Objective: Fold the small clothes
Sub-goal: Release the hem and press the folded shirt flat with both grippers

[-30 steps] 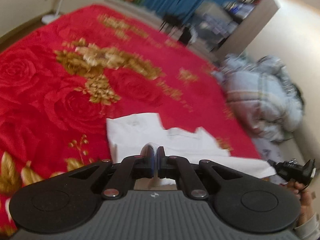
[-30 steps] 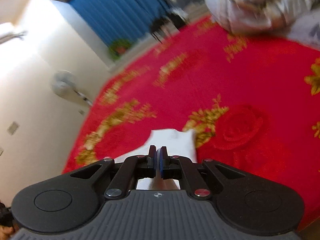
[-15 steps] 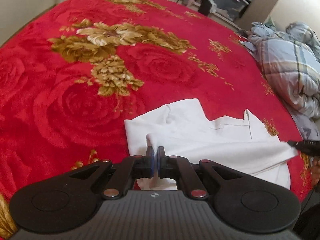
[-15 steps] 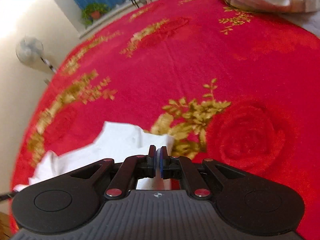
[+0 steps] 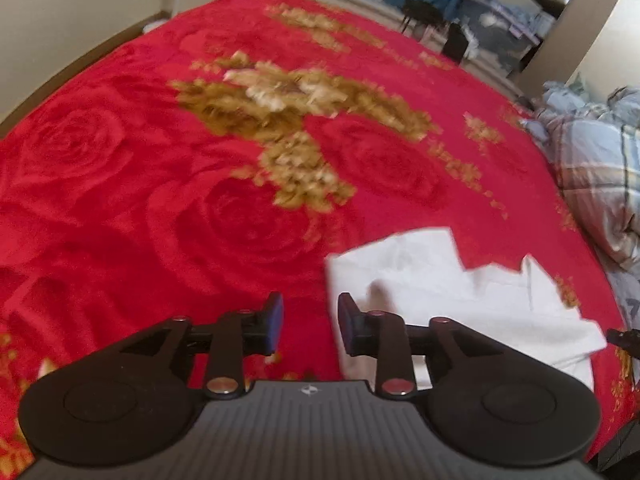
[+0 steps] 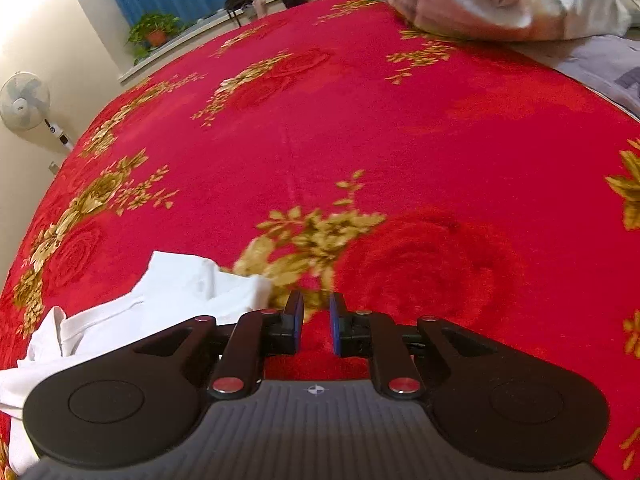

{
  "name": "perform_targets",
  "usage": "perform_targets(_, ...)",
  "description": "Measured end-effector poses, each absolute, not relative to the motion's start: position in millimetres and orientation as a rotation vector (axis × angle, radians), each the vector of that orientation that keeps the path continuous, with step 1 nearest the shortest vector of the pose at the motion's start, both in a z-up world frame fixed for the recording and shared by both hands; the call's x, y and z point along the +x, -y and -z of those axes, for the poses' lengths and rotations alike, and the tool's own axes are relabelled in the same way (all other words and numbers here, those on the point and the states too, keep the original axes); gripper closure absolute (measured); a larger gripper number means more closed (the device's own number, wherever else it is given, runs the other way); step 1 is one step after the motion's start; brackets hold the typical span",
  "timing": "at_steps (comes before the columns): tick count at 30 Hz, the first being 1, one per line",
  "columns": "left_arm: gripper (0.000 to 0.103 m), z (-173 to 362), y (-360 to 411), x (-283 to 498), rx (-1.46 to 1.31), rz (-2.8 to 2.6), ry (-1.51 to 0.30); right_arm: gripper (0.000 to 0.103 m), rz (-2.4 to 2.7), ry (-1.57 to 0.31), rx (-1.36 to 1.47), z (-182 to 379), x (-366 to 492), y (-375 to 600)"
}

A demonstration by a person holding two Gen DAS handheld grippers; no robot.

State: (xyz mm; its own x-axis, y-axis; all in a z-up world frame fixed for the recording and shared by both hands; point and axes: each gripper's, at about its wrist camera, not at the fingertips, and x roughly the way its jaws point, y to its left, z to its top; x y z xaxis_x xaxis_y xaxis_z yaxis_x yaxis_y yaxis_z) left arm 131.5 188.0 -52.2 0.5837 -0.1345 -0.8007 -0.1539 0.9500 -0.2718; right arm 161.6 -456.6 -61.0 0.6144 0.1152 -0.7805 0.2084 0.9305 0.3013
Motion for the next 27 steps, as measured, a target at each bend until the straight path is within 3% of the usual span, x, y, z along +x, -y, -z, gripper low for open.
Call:
perform_targets(4, 0.045, 59, -186, 125, -0.292, 0.030, -1.021, 0.067, -0.009, -0.987, 0.356, 69, 154, 459)
perform_targets(17, 0.045, 81, -128, 133, -0.090, 0.167, -1.107, 0.067, -0.219, -1.119, 0.147, 84, 162, 395)
perform_targets(27, 0.045, 82, -107, 171, -0.047, 0.110, -1.012, 0.067, -0.113, -0.995, 0.172, 76, 192, 391)
